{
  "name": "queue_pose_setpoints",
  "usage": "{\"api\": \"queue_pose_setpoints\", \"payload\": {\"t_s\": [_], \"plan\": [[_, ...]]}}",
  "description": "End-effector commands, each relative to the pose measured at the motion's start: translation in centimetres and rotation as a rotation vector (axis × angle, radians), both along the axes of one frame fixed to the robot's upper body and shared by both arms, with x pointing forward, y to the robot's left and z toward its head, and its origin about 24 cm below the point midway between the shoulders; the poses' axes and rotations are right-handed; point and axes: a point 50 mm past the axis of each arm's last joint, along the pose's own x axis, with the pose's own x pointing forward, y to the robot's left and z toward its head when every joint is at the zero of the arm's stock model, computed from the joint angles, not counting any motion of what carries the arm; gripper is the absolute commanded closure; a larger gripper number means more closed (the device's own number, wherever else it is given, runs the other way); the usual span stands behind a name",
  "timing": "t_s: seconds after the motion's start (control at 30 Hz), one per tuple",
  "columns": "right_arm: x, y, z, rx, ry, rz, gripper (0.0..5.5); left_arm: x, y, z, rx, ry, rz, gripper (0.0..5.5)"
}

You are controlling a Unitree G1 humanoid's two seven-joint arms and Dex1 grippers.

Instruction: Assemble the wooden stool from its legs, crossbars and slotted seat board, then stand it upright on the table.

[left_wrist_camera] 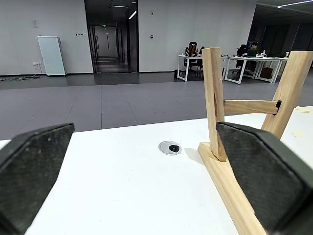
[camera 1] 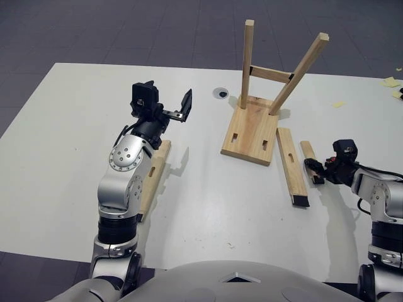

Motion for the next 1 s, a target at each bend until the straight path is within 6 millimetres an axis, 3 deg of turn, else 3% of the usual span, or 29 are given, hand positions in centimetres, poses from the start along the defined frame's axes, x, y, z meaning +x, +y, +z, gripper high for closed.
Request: {"api": "queue_pose_setpoints", "payload": {"t_s": [0.03,0.37,0.5,0.57,0.67,0.73,0.83,1.0], "plan": [[-1.9,-0.4,-2.2,-0.064,0.139,0.026,2.65,-0.5,0.2,-0.3,-0.002,0.009,0.028,0.1],[-0.5,0.4,-1.9,-0.042,0.083,0.021,4.16,-0.1,0.3,-0.2,0.015,0.0,0.034,0.1],[-0.9,0.4,-2.2,0.001,0.108,-0.02,4.17,-0.1,0.8,-0.2,0.024,-0.001,0.053,0.1],[0.3,0.4,-1.3,-0.018,0.002,-0.033,4.17,-0.1,0.9,-0.2,0.012,-0.001,0.054,0.1],[4.8,0.1,4.1,-0.145,-0.465,-0.095,4.17,0.4,1.0,0.9,-0.081,-0.013,0.045,0.1],[6.6,0.9,9.5,-0.26,-0.843,-0.089,4.17,0.9,1.0,2.4,-0.198,-0.026,0.002,0.1],[6.4,3.8,15.2,-0.327,-1.25,-0.003,4.17,1.6,1.3,5.0,-0.394,-0.041,-0.108,0.1],[4.5,9.5,18.0,-0.107,-1.508,0.171,4.17,1.4,1.0,10.3,-0.559,-0.106,-0.444,0.1]]}}
